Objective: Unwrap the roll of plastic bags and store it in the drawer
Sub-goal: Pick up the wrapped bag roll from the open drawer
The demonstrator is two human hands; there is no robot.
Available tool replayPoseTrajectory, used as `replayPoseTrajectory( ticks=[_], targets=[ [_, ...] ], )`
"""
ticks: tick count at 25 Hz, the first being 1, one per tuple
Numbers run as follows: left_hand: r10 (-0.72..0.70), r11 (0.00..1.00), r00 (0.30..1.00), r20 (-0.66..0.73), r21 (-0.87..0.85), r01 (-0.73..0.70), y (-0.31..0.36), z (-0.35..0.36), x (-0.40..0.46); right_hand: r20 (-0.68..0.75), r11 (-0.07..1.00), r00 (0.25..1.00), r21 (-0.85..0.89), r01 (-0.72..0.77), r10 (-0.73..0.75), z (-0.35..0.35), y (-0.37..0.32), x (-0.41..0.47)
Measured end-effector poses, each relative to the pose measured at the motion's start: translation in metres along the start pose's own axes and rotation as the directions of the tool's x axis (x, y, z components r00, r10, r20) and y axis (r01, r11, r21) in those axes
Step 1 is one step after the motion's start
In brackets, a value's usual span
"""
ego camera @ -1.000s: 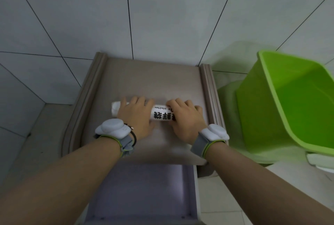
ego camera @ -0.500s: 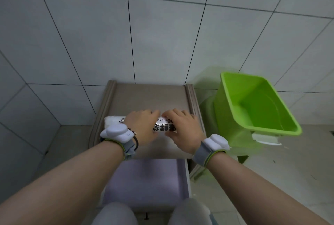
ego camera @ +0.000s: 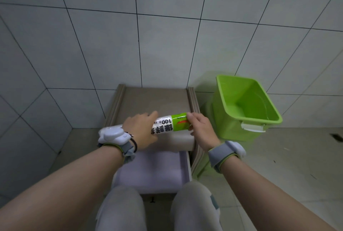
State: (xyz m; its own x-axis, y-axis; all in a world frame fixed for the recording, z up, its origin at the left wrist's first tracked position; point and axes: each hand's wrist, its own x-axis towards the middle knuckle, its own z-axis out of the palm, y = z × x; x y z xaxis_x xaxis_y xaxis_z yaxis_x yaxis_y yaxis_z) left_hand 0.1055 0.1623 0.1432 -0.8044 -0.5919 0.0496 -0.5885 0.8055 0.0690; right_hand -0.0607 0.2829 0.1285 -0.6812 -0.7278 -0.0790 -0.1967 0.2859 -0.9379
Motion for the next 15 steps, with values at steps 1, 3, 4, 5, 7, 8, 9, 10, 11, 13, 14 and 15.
replayPoseTrajectory(
  ticks=[1,3,4,5,7,8,9,10,11,13,14,15],
  targets=[
    [0.012,1.0,1.0,0.0,0.015,-0.012,0.001,-0.003,-0.004,0.03,0.996,0.997,0.058,-0.074,0.072,-0.003,-0.002,-0.003],
    [0.035,0.998,0.999,0.018,0.045,-0.036,0.002,-0.007,-0.01,0.093,0.975,0.979,0.115,-0.193,0.183,-0.008,-0.001,-0.004],
    [0.042,0.997,0.999,0.023,0.06,-0.043,0.002,-0.008,-0.012,0.13,0.966,0.97,0.137,-0.221,0.204,-0.01,0.0,-0.006],
    [0.045,0.996,0.999,0.023,0.07,-0.046,0.002,-0.009,-0.015,0.169,0.956,0.963,0.17,-0.24,0.211,-0.011,0.003,-0.007],
    [0.042,0.997,0.999,0.021,0.07,-0.043,0.002,-0.009,-0.02,0.241,0.934,0.947,0.235,-0.269,0.212,-0.013,0.008,-0.011],
    [0.038,0.997,0.999,0.027,0.064,-0.04,0.002,-0.009,-0.022,0.268,0.929,0.941,0.249,-0.275,0.207,-0.013,0.01,-0.013],
    [0.035,0.998,0.999,0.038,0.056,-0.037,0.002,-0.009,-0.023,0.29,0.928,0.935,0.247,-0.278,0.202,-0.013,0.012,-0.014],
    [0.035,0.998,0.998,0.054,0.049,-0.038,0.002,-0.008,-0.024,0.307,0.929,0.931,0.243,-0.278,0.198,-0.012,0.013,-0.016],
    [0.04,0.998,0.997,0.068,0.038,-0.043,0.003,-0.008,-0.024,0.315,0.928,0.929,0.246,-0.279,0.195,-0.012,0.014,-0.017],
    [0.056,0.998,0.995,0.087,0.016,-0.058,0.004,-0.006,-0.024,0.308,0.92,0.929,0.264,-0.29,0.204,-0.009,0.015,-0.018],
    [0.063,0.998,0.994,0.088,0.016,-0.065,0.004,-0.006,-0.024,0.3,0.923,0.929,0.247,-0.296,0.218,-0.008,0.015,-0.019],
    [0.067,0.997,0.994,0.088,0.029,-0.07,0.004,-0.005,-0.024,0.295,0.934,0.927,0.196,-0.298,0.234,-0.008,0.015,-0.021]
  ],
)
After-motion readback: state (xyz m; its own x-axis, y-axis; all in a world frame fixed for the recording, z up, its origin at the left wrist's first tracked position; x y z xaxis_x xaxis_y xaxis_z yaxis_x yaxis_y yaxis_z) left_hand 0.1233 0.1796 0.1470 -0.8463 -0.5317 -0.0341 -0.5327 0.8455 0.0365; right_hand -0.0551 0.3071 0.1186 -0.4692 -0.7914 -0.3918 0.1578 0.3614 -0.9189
